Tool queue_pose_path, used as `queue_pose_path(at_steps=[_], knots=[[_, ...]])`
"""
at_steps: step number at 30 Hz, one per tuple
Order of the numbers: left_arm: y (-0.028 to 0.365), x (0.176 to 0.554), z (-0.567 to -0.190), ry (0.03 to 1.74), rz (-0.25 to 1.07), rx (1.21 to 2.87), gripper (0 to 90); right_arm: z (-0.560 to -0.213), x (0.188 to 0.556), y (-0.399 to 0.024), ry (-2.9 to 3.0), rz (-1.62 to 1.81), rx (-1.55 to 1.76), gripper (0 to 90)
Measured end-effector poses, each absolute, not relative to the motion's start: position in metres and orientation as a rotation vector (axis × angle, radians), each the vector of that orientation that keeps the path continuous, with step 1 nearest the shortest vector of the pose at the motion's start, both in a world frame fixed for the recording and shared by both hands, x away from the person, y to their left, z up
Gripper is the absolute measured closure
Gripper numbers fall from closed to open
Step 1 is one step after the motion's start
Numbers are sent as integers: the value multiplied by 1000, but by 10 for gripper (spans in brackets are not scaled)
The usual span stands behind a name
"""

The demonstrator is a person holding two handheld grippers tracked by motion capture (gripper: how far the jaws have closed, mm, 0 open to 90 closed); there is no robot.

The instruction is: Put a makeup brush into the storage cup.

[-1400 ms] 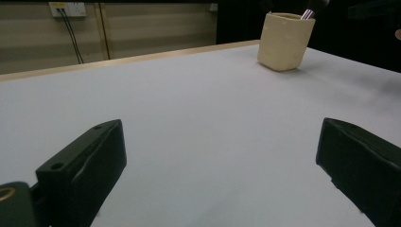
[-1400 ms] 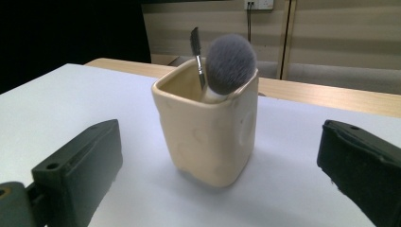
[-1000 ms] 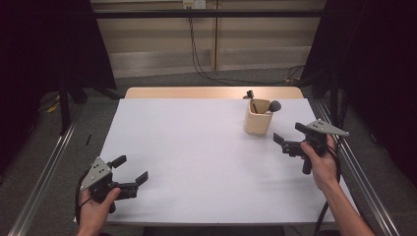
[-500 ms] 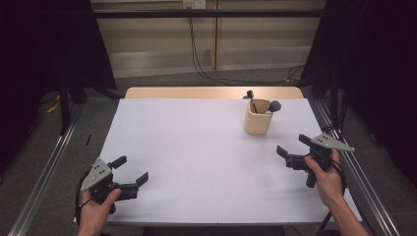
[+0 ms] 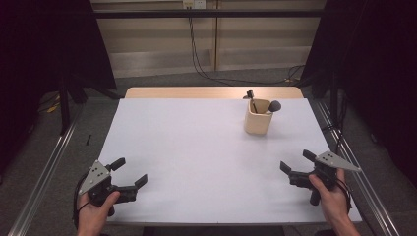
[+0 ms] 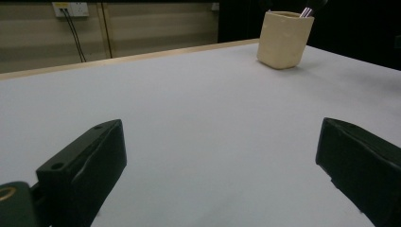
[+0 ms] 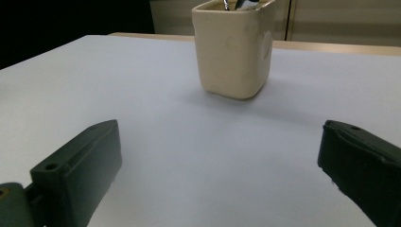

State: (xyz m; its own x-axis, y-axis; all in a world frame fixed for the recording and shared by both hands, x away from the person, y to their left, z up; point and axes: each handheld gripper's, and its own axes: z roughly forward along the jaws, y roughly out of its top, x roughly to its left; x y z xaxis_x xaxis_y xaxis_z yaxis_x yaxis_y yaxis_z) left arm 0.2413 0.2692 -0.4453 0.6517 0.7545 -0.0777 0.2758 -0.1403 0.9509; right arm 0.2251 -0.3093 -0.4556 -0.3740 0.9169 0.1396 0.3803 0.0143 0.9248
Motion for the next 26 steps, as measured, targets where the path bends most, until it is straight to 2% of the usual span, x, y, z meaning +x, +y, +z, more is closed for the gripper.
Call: queue_pose_path(at_steps=[13, 26], knots=[[271, 234, -444, 846, 521, 1707, 25, -459, 200, -312, 1779, 1330, 1299, 3], [272, 235, -445, 866, 526, 1711, 25, -461, 202, -316, 1782, 1349, 1318, 2]])
